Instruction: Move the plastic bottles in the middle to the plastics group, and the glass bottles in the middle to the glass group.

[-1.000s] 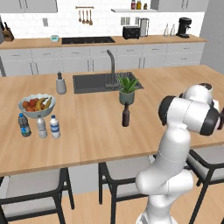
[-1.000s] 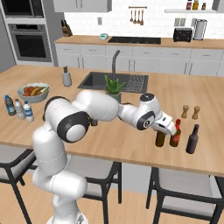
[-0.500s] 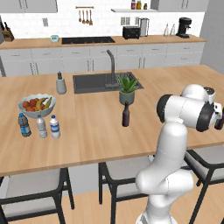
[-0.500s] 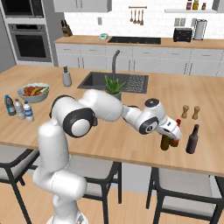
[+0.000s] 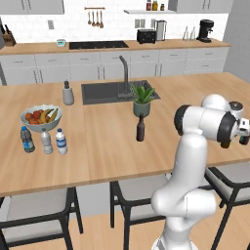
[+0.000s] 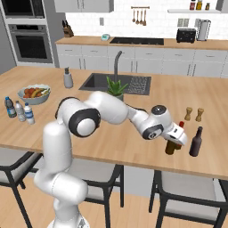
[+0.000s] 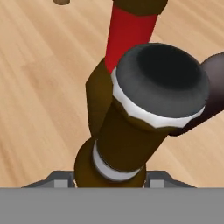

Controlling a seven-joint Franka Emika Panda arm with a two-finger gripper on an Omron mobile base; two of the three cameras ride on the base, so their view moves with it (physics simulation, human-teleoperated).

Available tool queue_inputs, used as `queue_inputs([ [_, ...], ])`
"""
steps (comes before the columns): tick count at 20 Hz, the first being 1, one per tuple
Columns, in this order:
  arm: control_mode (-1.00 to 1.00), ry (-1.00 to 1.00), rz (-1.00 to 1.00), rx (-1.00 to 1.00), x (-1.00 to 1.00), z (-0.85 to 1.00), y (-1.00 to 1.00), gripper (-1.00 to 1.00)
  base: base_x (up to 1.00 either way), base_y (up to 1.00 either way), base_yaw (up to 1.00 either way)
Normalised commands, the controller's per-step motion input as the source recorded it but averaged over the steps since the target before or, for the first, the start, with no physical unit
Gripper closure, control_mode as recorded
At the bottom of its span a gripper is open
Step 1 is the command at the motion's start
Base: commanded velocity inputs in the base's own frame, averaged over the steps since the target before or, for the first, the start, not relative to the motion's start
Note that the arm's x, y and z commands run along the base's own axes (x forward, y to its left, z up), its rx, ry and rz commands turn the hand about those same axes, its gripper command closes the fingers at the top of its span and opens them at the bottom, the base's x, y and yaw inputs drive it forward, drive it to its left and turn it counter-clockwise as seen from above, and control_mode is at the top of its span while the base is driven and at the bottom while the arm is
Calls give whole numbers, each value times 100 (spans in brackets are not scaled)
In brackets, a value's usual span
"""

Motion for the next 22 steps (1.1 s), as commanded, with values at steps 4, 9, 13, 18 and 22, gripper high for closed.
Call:
queue_inputs([
  [4,-100,0,0,0,4,-45,0,100,0,0,0],
  [9,-100,0,0,0,2,-4,0,100,0,0,0],
  [13,-100,0,0,-1,0,0,0,100,0,0,0],
  [18,-100,0,0,-2,0,-1,0,100,0,0,0],
  [22,-100,0,0,0,0,0,0,100,0,0,0],
])
